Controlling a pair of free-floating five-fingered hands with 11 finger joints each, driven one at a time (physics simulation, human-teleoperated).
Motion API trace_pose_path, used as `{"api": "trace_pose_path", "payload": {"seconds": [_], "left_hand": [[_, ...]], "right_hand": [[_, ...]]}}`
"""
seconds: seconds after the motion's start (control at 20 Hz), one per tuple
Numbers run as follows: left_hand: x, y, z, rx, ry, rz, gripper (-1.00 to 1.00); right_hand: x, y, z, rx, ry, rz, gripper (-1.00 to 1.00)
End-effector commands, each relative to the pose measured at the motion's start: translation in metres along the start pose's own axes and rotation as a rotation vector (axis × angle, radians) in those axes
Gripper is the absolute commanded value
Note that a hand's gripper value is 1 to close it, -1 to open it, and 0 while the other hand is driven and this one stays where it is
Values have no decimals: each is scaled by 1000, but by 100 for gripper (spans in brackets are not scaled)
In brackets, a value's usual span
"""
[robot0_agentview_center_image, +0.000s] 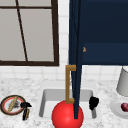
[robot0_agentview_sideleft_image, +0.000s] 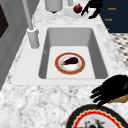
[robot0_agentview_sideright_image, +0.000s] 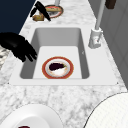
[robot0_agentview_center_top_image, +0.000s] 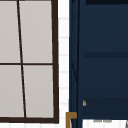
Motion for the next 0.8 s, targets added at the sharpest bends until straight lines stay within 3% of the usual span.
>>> {"api": "trace_pose_path", "payload": {"seconds": [0.0, 0.15, 0.3, 0.35, 0.4, 0.45, 0.55, 0.65, 0.75], "left_hand": [[-21, -19, 8, 78, -3, 0, -100], [-20, -20, 18, 82, -41, 22, -100], [-15, -18, 18, 83, -57, 39, -100], [-13, -18, 18, 76, -63, 39, 100], [-8, -13, 18, 20, -90, 1, 100], [-1, -10, 14, 9, -90, -75, 100], [0, -4, 12, -8, -77, -140, 100], [0, 0, 10, -6, -71, -167, 100], [2, 5, 5, -14, -69, -163, 100]], "right_hand": [[0, 0, 0, 0, 0, 0, 0], [0, 0, 0, 0, 0, 0, 0], [0, 0, 0, 0, 0, 0, 0], [0, 0, 0, 0, 0, 0, 0], [0, 0, 0, 0, 0, 0, 0], [0, 0, 0, 0, 0, 0, 0], [0, 0, 0, 0, 0, 0, 0], [0, 0, 0, 0, 0, 0, 0], [0, 0, 0, 0, 0, 0, 0]]}}
